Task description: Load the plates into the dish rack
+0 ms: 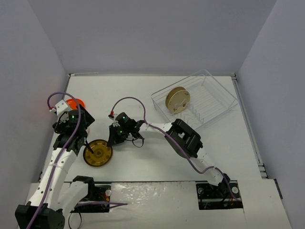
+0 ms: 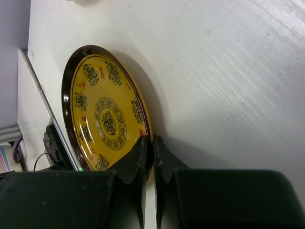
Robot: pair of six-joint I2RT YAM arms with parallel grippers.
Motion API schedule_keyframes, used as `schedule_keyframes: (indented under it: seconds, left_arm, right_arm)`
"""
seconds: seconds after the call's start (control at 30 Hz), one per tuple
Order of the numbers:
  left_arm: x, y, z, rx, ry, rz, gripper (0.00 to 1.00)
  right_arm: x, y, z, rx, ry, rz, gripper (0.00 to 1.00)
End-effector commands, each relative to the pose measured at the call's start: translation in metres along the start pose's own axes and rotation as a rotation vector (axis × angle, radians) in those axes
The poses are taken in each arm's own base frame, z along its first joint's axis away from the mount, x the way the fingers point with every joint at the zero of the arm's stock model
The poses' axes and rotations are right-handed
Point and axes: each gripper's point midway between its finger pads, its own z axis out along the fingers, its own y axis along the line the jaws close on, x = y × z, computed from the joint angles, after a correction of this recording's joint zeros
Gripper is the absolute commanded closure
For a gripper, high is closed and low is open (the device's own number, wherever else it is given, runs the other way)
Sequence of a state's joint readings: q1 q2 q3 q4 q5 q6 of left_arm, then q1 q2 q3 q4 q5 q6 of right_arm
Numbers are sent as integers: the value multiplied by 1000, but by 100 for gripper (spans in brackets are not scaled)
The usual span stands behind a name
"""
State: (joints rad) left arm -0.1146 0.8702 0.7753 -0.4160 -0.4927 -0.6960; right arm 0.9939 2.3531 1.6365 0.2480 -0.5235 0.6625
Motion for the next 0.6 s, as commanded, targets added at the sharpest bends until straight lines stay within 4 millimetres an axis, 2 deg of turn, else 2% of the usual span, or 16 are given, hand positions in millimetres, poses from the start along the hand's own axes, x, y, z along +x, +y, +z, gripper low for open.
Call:
schedule_keyframes:
  seconds: [0.0,0.13,0.17,0.23,0.33,0.43,0.47,0.57]
  left_arm:
    - [-19,0,-5,-5,-61,-46,3]
    - [-22,3,-7,-8,-74,-52,3]
    - [-22,3,-8,-9,-76,-53,3]
    - [-24,3,-9,-5,-83,-57,3]
    - [-25,3,-10,7,-97,-70,3]
    - [-27,2,-11,20,-109,-77,3]
    - [-27,3,-11,19,-110,-77,3]
    - [-27,2,-10,20,-115,-77,3]
  right_arm:
    - [9,-29,-7,107,15,-14,100]
    - [-13,-22,-29,148,-63,-138,100]
    - [-25,-24,-37,182,-111,-172,100]
    - [-50,-13,-61,183,-194,-266,100]
    - [-97,-2,-109,200,-346,-391,100]
    - [-149,9,-171,300,-529,-512,100]
    - [-159,7,-183,338,-554,-563,100]
    - [-200,21,-246,438,-683,-717,100]
